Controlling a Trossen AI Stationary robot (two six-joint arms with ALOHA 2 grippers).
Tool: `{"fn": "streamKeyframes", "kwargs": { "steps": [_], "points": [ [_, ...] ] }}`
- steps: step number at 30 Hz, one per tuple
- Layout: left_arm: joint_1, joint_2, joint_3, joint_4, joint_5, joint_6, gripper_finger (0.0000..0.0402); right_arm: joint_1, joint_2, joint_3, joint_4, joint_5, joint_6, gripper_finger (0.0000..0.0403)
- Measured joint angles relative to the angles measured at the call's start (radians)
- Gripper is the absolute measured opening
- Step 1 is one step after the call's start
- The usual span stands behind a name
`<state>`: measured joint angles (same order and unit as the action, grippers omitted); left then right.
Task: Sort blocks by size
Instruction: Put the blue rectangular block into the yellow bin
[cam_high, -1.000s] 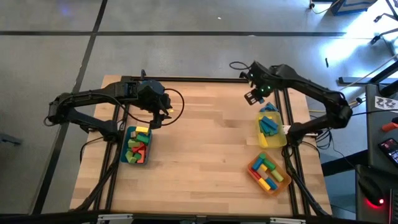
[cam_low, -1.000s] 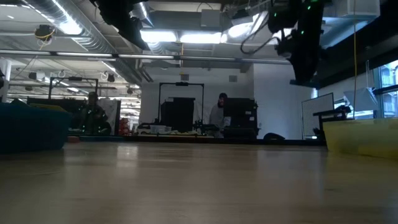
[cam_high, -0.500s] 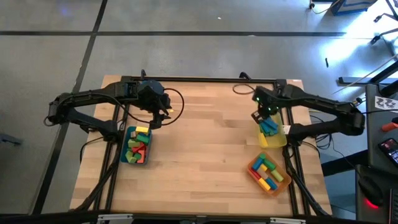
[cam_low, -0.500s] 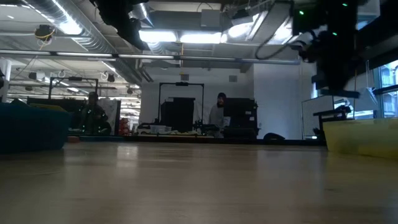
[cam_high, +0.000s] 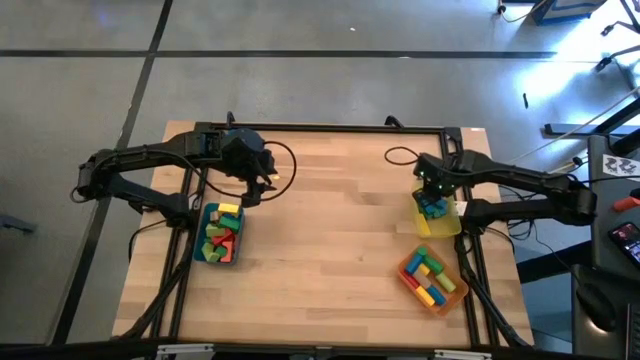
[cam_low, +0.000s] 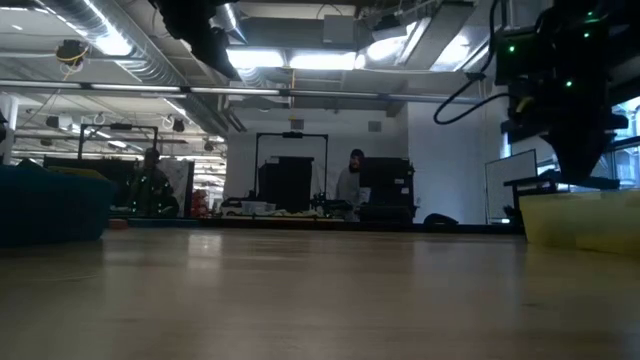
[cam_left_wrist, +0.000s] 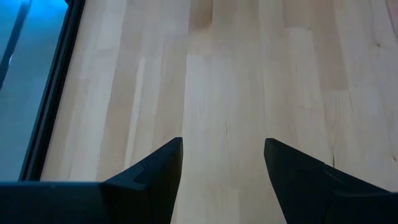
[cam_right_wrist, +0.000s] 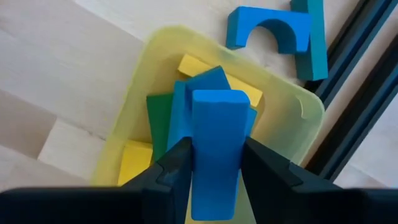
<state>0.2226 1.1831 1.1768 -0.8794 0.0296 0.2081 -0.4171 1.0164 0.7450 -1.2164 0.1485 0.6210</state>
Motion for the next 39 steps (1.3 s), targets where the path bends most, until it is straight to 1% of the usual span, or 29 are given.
{"fn": "streamKeyframes", "kwargs": {
  "steps": [3, 5, 8, 11, 13, 16, 18, 20, 22, 24, 26, 30, 34, 36, 39],
  "points": [
    [0.0, 0.0, 0.0, 0.004, 0.0, 0.0, 0.0211, -0.002, 0.009, -0.016, 0.011, -0.006, 0.007, 0.0128],
    [0.0, 0.0, 0.0, 0.008, 0.0, 0.002, 0.0211, -0.002, 0.009, -0.023, 0.015, -0.032, 0.008, 0.0138],
    [0.001, 0.0, 0.0, 0.014, 0.0, 0.007, 0.0211, -0.002, 0.009, -0.025, 0.007, -0.039, 0.028, 0.0163],
    [0.001, 0.0, 0.0, 0.022, 0.0, 0.032, 0.0211, -0.002, 0.009, -0.025, -0.015, -0.019, 0.038, 0.0191],
    [0.001, 0.0, 0.0, 0.032, 0.0, 0.031, 0.0211, -0.002, 0.009, -0.025, -0.01, -0.009, 0.03, 0.0209],
    [0.001, 0.0, 0.0, 0.046, -0.001, 0.01, 0.0211, -0.002, 0.009, -0.021, -0.006, -0.032, -0.005, 0.0229],
    [0.001, 0.0, 0.0, 0.053, -0.032, -0.014, 0.0211, -0.001, 0.004, -0.004, 0.009, -0.031, -0.026, 0.0237],
    [0.001, 0.0, 0.0, 0.051, -0.105, -0.025, 0.0211, -0.001, 0.001, 0.018, 0.044, -0.027, -0.028, 0.0242],
    [0.001, 0.0, 0.0, 0.043, -0.19, -0.049, 0.0211, -0.001, 0.001, 0.038, 0.12, -0.019, -0.057, 0.0245],
    [0.007, 0.0, 0.0, 0.03, -0.272, -0.081, 0.0211, -0.001, -0.003, 0.059, 0.228, 0.013, -0.12, 0.0245],
    [0.021, 0.0, 0.0, 0.006, -0.322, -0.122, 0.0211, -0.001, -0.003, 0.068, 0.368, 0.04, -0.186, 0.0245],
    [0.08, 0.0, 0.0, -0.038, -0.374, -0.198, 0.0211, -0.001, 0.0, 0.068, 0.659, 0.043, -0.313, 0.0246],
    [0.154, 0.012, 0.0, -0.048, -0.419, -0.246, 0.0211, -0.001, 0.003, 0.065, 0.901, 0.033, -0.414, 0.0246],
    [0.189, 0.028, 0.0, -0.048, -0.444, -0.237, 0.0211, -0.001, 0.002, 0.057, 1.003, 0.016, -0.446, 0.0246],
    [0.24, 0.061, 0.0, -0.046, -0.451, -0.19, 0.0211, -0.002, 0.007, 0.029, 1.114, -0.023, -0.504, 0.0246]
  ]
}}
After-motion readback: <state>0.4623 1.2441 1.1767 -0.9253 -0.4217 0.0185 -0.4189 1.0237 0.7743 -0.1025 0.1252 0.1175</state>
